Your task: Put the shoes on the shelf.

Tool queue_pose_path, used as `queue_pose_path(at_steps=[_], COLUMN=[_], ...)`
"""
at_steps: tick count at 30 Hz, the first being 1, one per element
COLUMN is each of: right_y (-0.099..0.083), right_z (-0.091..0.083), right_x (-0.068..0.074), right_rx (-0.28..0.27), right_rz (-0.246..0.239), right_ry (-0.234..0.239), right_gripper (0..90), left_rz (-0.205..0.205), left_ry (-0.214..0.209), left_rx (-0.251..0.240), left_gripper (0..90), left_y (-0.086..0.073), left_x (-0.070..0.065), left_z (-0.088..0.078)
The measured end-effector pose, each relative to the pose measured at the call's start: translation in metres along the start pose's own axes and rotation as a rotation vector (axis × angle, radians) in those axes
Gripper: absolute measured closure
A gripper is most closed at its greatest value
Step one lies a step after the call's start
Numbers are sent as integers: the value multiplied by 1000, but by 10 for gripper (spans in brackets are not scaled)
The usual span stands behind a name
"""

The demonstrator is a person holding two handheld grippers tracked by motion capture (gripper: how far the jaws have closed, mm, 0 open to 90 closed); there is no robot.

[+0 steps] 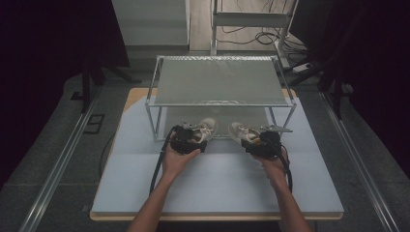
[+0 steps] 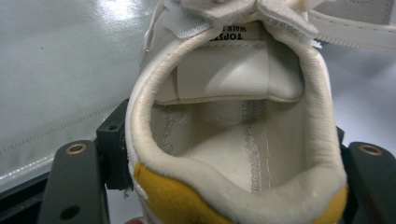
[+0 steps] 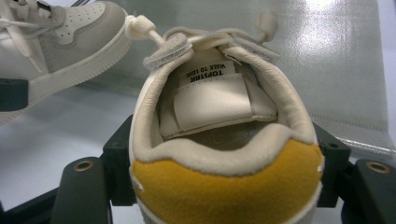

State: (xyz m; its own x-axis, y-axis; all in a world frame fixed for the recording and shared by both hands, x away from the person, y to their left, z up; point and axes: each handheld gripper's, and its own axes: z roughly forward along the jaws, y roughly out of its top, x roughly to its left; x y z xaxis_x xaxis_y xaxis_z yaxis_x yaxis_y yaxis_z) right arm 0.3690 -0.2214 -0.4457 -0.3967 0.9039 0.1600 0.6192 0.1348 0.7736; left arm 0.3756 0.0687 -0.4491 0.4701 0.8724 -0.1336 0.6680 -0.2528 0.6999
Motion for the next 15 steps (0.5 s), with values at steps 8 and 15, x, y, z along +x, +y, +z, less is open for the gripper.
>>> queue_pose_path(at_steps=[8, 15], right_y=[2, 8], right_z=[10, 17], right_x=[1, 6], right_rx=[-13, -25], right_rz=[20, 17], right_ry=[-2, -8], right_gripper=[298, 298], left_rz=[-2, -5], left_ry=[5, 4], left_rx=[1, -9], left_gripper=[296, 296], left_y=[6, 14], left_x=[3, 4], left_z=[8, 13])
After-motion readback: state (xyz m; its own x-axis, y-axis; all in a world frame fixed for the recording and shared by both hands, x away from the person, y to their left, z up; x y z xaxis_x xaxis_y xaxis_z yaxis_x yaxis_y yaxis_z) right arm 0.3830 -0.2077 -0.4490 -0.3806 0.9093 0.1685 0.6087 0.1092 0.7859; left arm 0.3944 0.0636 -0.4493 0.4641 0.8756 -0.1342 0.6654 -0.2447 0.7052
